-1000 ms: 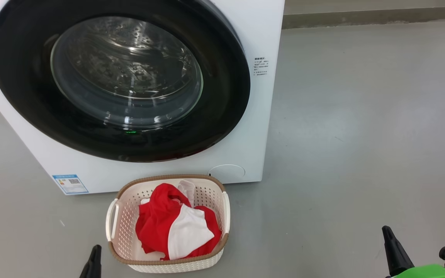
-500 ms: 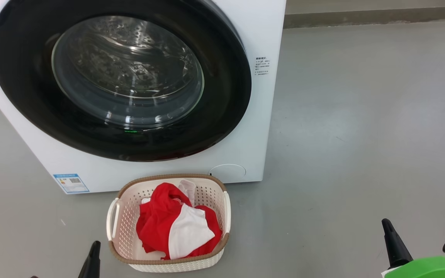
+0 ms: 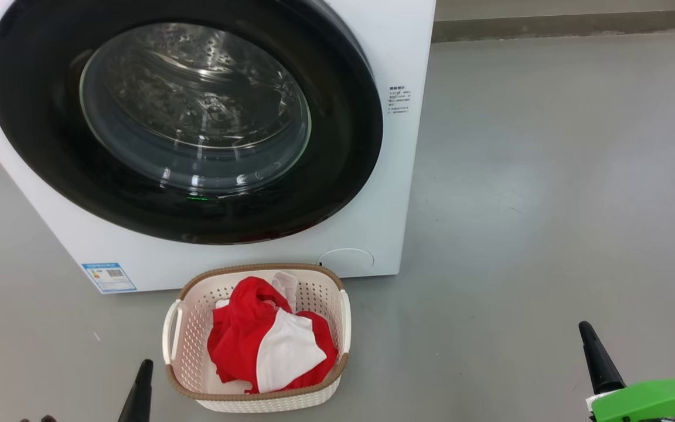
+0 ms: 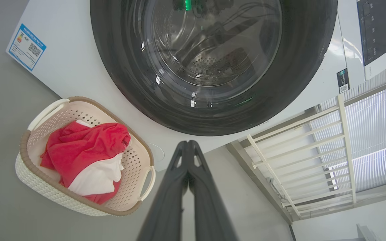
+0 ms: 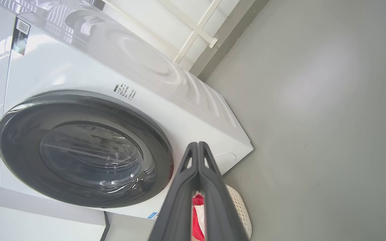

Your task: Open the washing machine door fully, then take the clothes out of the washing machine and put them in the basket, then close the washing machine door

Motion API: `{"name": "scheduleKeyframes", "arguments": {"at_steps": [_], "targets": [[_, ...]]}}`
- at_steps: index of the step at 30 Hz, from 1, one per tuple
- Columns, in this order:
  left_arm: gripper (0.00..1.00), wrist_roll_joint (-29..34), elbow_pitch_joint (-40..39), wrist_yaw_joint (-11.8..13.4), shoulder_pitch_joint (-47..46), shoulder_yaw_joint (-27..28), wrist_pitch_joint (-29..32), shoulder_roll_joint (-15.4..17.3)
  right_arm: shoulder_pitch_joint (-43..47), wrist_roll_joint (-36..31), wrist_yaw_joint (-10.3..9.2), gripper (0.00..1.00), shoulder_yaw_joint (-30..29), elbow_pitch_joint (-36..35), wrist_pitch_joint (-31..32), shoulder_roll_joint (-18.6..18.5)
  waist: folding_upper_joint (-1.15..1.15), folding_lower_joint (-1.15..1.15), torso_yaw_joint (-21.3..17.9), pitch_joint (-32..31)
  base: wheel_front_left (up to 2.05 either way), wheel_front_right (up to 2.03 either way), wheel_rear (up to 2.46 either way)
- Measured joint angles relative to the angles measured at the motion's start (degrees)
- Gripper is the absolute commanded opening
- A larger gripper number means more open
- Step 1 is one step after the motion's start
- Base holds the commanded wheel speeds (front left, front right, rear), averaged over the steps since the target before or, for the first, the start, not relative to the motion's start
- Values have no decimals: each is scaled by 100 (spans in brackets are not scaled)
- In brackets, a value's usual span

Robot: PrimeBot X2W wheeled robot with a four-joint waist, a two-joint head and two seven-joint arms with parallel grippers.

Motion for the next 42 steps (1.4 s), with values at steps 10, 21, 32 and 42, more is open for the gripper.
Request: {"name": "scheduleKeyframes", "arguments": {"at_steps": [10, 21, 32, 42], "targets": [[0, -569, 26, 0, -113, 48, 159, -37, -99, 580, 0, 0, -73, -49, 158, 5, 0, 0, 12, 5, 0, 0, 0], [0, -1180, 64, 0, -250, 100, 333, -96, -227, 1216, 0, 0, -116, -121, 334, 14, 0, 0, 25, 10, 0, 0, 0], [0, -1831, 88, 0, -371, 133, 520, -112, -333, 1789, -1, 0, -143, -174, 512, 27, 0, 0, 39, 15, 0, 0, 0], [0, -2414, 98, 0, -469, 165, 661, -129, -425, 2373, -1, 0, -168, -213, 667, 35, 0, 0, 51, 20, 0, 0, 0]]}}
